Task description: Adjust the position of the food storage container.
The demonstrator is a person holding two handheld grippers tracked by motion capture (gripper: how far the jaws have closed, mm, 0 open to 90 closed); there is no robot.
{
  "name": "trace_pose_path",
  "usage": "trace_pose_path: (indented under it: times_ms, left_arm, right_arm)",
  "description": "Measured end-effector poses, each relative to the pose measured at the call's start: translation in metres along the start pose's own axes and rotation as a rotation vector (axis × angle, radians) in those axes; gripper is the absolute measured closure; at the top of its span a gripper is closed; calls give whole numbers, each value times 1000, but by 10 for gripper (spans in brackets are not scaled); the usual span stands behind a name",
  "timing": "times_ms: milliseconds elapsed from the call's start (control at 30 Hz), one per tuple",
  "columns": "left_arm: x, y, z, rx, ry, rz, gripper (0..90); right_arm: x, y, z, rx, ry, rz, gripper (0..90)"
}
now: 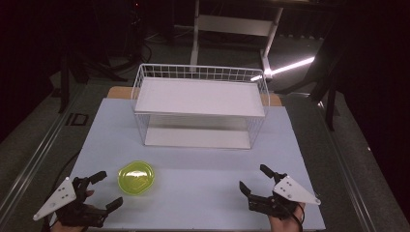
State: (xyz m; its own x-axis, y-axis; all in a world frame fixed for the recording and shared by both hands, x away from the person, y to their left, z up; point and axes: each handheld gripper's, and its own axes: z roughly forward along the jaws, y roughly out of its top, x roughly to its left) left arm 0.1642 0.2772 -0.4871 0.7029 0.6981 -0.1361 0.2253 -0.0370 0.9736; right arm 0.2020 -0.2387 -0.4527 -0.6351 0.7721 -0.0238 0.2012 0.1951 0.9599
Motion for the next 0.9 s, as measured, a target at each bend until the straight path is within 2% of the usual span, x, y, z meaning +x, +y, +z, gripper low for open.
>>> trace_pose_path:
  times_ms: [67, 167, 233, 267, 300, 367, 433, 467, 500, 533, 567, 633, 667, 733, 800, 867, 900]
  left_arm:
    - [0, 1, -1, -8, 4, -2, 7]
    - [-1, 3, -3, -18, 13, 5, 7]
    - [-2, 4, -4, -14, 13, -8, 7]
    - [-3, 5, -4, -15, 1, -34, 7]
    - [-4, 6, -4, -13, -7, -43, 7]
    - [-7, 8, -3, 15, -4, -45, 8]
    - [-11, 10, -1, 47, 38, -15, 7]
    - [-12, 10, -1, 52, 41, -11, 8]
    - [-12, 10, -1, 53, 17, -18, 7]
    - [-12, 10, -1, 53, 17, -18, 7]
    - [-10, 10, -1, 58, -4, -23, 7]
    - [-8, 12, -1, 68, -1, -15, 8]
    - [-7, 14, -2, 69, -4, -10, 26]
    - [-3, 18, -6, 63, -6, 7, 155]
    - [2, 20, -8, 82, -2, 12, 168]
    - [8, 18, -13, 100, 15, 41, 357]
    - [12, 16, -16, 118, 14, 40, 357]
  right_arm:
    - [0, 2, 1, -11, 14, 10, 137]
    - [1, 4, 2, -24, 8, 6, 137]
    - [2, 4, 3, -29, 20, 18, 137]
    - [3, 4, 3, -25, 22, 18, 137]
    - [3, 5, 3, -23, 24, 16, 137]
    - [4, 6, 3, -31, 29, 15, 137]
    - [5, 7, 3, -44, 32, 20, 137]
    - [4, 8, 3, -46, 34, 24, 137]
    - [4, 8, 3, -48, 34, 26, 137]
    - [4, 8, 3, -48, 34, 26, 137]
    - [3, 8, 3, -51, 34, 28, 137]
    - [2, 8, 2, -54, 35, 41, 138]
    - [2, 8, 1, -57, 32, 45, 138]
    - [-1, 8, 0, -61, 26, 60, 138]
    - [-2, 8, -1, -61, 27, 65, 138]
    - [-3, 7, -1, -59, 23, 74, 139]
    - [-3, 7, -1, -59, 23, 74, 139]
